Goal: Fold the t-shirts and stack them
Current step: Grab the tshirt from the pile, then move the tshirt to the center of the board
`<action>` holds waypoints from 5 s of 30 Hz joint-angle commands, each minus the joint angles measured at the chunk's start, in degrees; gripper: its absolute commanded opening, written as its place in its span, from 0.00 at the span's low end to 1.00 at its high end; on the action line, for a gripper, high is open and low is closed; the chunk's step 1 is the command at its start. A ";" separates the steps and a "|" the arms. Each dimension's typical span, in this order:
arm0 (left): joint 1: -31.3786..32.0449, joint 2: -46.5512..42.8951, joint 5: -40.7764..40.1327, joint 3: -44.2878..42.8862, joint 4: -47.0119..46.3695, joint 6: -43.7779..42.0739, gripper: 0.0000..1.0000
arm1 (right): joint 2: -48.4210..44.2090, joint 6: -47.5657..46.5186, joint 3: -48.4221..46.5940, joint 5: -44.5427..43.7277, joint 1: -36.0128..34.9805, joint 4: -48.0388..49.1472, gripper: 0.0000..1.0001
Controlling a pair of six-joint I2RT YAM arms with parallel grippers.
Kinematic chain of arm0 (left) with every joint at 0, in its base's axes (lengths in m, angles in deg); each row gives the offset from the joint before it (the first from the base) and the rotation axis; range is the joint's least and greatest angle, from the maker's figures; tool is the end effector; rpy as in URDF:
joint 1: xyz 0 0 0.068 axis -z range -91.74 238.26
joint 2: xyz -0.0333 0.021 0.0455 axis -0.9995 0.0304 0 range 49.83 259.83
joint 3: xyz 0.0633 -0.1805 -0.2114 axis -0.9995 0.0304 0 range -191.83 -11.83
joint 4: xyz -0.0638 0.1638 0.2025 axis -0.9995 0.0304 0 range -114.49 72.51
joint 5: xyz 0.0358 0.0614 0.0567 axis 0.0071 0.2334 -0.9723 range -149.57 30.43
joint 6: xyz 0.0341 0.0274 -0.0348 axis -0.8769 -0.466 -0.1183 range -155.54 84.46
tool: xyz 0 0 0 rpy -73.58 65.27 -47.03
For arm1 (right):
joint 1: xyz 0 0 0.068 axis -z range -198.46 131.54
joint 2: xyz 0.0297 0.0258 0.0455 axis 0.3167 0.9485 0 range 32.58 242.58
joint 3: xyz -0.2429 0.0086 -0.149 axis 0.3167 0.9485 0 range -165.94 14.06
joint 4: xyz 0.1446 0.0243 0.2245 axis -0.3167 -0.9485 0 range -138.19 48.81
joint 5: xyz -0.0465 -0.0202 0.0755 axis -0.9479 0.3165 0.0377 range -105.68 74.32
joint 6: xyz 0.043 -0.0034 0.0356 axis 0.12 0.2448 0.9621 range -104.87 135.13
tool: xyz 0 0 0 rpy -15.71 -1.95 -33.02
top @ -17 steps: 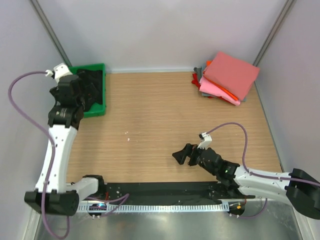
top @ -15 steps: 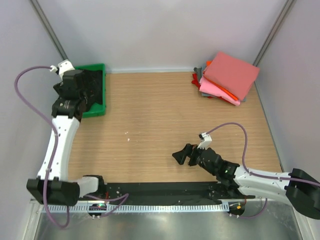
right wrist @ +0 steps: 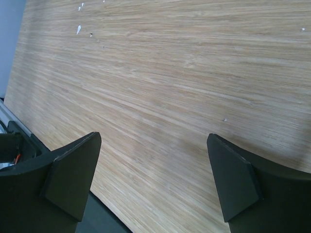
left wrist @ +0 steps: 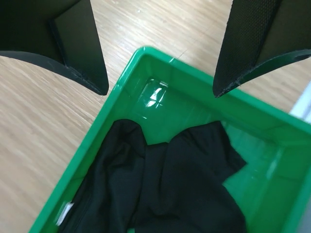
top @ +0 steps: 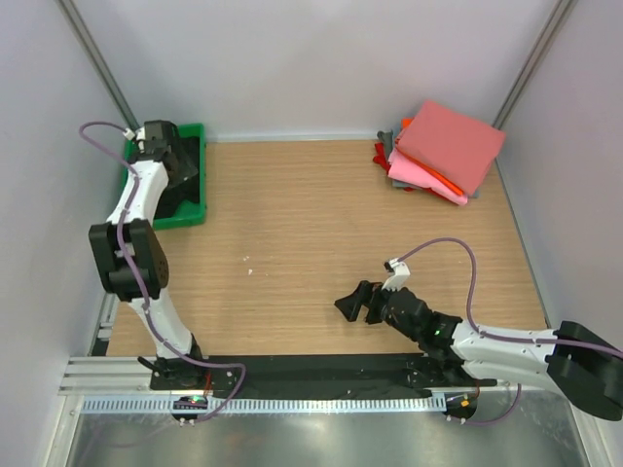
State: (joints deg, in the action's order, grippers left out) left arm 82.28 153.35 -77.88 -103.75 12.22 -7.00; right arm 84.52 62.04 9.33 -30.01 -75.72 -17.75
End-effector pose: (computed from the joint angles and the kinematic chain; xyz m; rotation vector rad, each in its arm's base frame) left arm 0.4138 0.0555 0.3080 -0.8395 2.2139 0.1974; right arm 0.0982 0.1351 0.1422 -0.0176 2.0940 0.9131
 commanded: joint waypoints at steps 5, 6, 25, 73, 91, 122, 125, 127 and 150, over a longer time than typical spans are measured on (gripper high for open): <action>-1.32 13.43 4.24 -10.37 0.82 -0.06 0.79 | 2.11 -0.51 -1.68 -0.88 -0.14 4.33 0.97; -1.40 14.41 3.89 -11.17 0.91 -0.14 0.76 | 2.28 -0.51 -1.77 -0.88 -0.14 4.33 0.97; -1.58 24.00 0.90 -12.93 1.08 1.00 0.52 | 5.45 -0.51 -3.09 -0.88 -0.14 4.95 0.96; 0.53 17.64 0.47 -24.26 5.30 -1.46 0.69 | -2.11 0.37 1.30 -3.07 -0.14 6.53 1.00; -3.16 32.53 -2.52 -27.26 5.65 -0.76 0.47 | -1.32 0.37 1.04 -4.04 -0.05 6.70 1.00; 7.28 -34.17 36.22 1.25 12.67 -4.54 0.64 | -20.27 0.10 -4.75 -8.61 -0.14 -15.59 1.00; 7.47 -37.95 36.50 10.14 17.94 -5.94 1.00 | -26.08 -1.47 -9.93 -7.91 -0.14 -23.08 1.00; 7.47 -43.37 35.10 17.25 17.70 -5.69 1.00 | -27.15 -3.05 -13.79 -6.60 -0.14 -28.42 1.00; 7.47 -70.21 22.78 43.49 8.38 3.20 1.00 | 23.53 1.78 -44.13 -11.70 -10.60 -36.56 0.95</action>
State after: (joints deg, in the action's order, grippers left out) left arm 89.80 86.69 -53.84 -60.87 25.66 -5.69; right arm 103.06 62.50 -30.84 -40.80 -86.01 -56.98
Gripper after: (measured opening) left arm 0.996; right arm 0.954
